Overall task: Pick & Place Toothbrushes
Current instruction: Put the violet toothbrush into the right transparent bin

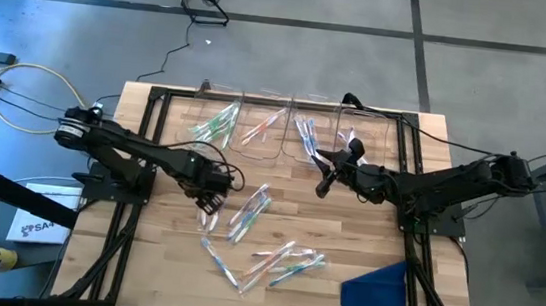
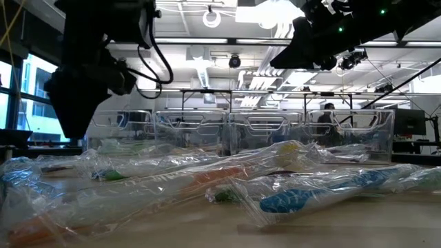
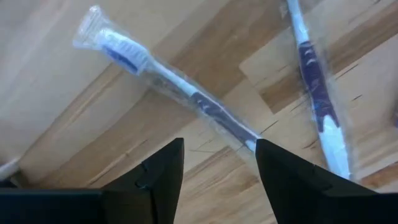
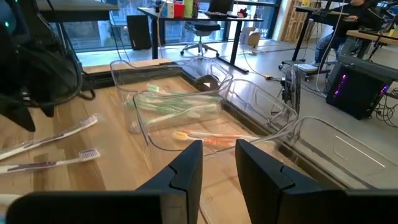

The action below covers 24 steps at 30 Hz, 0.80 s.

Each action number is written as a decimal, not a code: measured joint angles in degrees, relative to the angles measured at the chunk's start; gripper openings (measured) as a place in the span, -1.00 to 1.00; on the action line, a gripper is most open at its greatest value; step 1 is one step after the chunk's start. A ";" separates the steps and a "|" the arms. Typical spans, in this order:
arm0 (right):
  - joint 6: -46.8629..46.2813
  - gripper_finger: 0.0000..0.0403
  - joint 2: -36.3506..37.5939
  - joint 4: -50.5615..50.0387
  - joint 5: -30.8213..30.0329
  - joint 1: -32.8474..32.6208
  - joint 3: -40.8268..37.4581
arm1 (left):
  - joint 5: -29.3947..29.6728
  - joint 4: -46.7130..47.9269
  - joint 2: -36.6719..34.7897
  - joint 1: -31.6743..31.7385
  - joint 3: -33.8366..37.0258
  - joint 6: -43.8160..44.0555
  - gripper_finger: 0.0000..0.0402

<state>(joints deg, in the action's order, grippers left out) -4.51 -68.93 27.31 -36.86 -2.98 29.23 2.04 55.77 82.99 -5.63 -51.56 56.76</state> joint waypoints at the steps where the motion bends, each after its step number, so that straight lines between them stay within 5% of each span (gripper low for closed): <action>1: 0.00 -0.55 0.00 0.00 0.00 0.00 0.00 | -0.04 -0.10 0.58 0.00 0.13 -0.14 -0.04; 24: -0.20 -0.55 0.00 -0.13 -0.01 0.00 0.00 | -7.19 -14.88 4.12 0.02 9.39 0.18 -0.08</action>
<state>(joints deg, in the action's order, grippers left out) -4.71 -68.93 27.18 -36.88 -2.98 29.23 -5.15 40.88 87.11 -5.61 -42.17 56.94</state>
